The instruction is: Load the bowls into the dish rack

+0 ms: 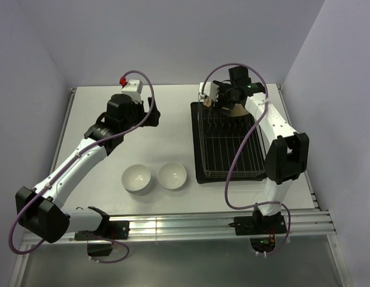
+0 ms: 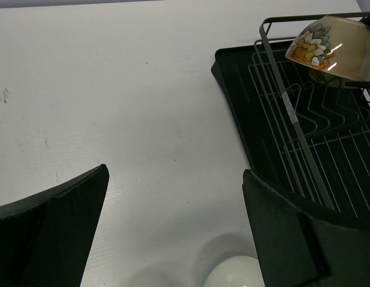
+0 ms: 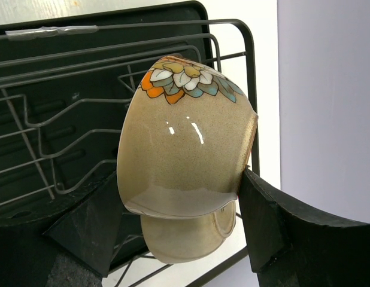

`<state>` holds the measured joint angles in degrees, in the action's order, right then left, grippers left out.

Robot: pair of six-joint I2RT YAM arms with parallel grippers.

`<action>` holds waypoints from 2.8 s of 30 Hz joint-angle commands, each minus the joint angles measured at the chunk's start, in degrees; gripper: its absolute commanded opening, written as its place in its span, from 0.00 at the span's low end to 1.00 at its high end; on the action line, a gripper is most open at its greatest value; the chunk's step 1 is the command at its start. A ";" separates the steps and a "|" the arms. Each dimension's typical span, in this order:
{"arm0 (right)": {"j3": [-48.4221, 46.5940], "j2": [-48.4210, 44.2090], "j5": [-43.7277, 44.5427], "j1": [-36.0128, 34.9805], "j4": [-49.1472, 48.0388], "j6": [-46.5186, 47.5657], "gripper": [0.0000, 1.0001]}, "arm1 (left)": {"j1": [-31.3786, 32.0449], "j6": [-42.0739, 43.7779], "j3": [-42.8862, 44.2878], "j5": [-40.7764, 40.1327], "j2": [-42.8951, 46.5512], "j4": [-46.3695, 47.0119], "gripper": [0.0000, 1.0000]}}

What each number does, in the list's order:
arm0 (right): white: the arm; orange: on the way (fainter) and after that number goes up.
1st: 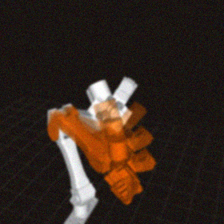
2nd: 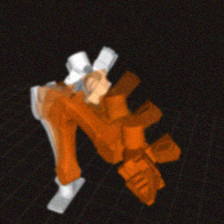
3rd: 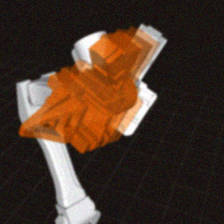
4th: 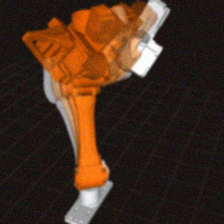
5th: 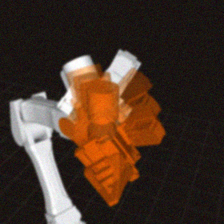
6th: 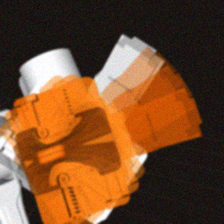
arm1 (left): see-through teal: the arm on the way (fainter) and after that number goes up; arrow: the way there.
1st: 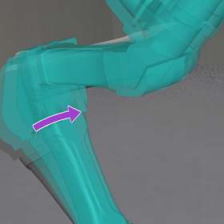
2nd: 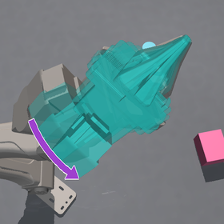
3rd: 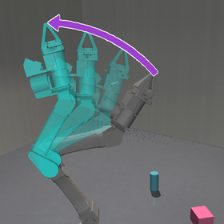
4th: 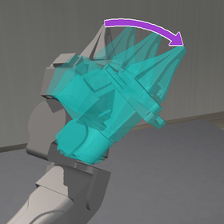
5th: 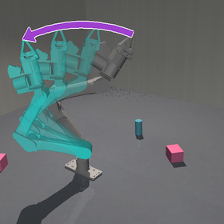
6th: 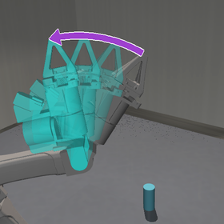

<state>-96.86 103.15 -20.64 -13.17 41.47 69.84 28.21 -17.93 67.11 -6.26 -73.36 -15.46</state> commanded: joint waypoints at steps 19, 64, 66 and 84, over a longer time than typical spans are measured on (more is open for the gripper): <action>-0.61 4.69 3.59 -2.04 -7.90 6.44 0.00 | 0.01 -0.08 0.83 2.57 -0.81 1.40 0.99; 0.72 -17.36 -1.41 -4.23 2.11 -15.31 1.00 | -2.81 15.44 -2.95 25.14 1.03 -8.08 0.94; -0.61 -18.77 -2.64 -3.97 4.57 -19.99 1.00 | -2.72 20.10 -3.65 30.23 -0.37 -10.10 0.92; 19.06 -37.14 -21.36 3.32 7.92 -62.80 1.00 | 1.40 38.77 -2.86 42.31 -19.44 -19.08 0.74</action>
<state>-80.71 68.20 -36.64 -11.20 49.80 14.81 27.62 18.57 63.11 34.68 -91.98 -34.81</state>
